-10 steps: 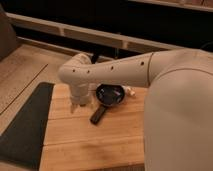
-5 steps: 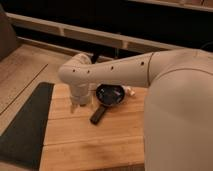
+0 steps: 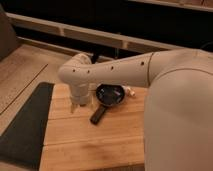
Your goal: Place the pepper on the white sponge
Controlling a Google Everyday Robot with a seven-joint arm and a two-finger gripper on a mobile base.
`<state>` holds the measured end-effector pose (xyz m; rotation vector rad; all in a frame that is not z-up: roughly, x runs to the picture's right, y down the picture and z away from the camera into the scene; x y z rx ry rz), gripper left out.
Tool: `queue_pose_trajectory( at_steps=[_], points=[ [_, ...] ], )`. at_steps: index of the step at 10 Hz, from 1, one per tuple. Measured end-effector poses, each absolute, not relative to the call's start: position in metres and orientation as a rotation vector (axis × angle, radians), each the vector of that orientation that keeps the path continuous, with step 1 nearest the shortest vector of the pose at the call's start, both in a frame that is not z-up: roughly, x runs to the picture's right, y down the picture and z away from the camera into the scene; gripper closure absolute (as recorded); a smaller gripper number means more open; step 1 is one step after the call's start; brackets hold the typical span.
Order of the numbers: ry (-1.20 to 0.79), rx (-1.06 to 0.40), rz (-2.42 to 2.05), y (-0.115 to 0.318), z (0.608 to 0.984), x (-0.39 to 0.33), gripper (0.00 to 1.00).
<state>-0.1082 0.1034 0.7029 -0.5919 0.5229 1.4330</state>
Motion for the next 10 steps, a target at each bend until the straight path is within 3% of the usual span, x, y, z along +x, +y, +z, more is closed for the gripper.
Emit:
queue_pose_trajectory(
  at_steps=[10],
  points=[
    [0.463,-0.552,1.398,0.087,0.715,-0.103,0.35]
  ],
)
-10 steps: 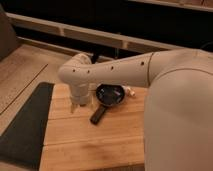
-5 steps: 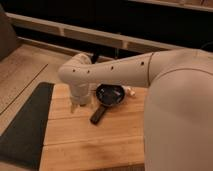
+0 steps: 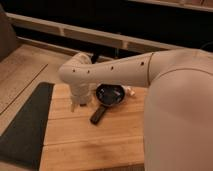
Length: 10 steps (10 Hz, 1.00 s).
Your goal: Place the pepper on the white sponge
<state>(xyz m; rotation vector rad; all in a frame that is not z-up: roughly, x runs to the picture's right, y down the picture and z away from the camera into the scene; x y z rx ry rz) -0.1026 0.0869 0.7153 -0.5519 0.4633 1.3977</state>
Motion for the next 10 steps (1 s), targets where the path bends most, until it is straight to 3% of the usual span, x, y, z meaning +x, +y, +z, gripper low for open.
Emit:
queue_pose_trajectory(
  at_steps=[6,10],
  points=[
    [0.121,-0.4,1.413,-0.016,0.739,-0.045,0.35],
    [0.116,-0.395,1.401,-0.018,0.739,-0.047,0.35]
  ],
)
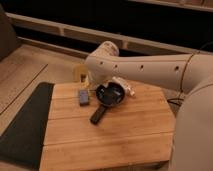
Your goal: Place the pepper on the white sponge
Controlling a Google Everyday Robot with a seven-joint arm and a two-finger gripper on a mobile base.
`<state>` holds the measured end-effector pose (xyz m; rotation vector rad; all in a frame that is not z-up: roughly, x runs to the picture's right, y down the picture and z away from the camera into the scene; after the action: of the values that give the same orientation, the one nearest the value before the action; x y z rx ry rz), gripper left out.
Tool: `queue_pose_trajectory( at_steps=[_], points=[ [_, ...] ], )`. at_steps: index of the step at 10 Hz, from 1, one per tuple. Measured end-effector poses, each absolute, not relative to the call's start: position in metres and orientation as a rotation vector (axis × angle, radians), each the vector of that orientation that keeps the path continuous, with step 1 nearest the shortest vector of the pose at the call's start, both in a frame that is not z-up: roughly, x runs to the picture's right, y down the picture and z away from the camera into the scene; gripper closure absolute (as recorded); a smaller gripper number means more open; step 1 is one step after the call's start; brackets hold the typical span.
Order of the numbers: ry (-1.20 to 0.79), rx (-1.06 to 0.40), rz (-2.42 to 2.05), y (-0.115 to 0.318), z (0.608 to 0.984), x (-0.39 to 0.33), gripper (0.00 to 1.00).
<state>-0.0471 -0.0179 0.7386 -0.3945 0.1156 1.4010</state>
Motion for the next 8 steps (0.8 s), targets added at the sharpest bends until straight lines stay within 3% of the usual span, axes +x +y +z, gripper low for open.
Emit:
queue_pose_trajectory(
  at_steps=[4,8],
  points=[
    [0.115,-0.326,1.261,-0.052,0.772,-0.055,0.35],
    [0.103,-0.397,1.117,-0.06,0.828,-0.091,0.35]
  ],
)
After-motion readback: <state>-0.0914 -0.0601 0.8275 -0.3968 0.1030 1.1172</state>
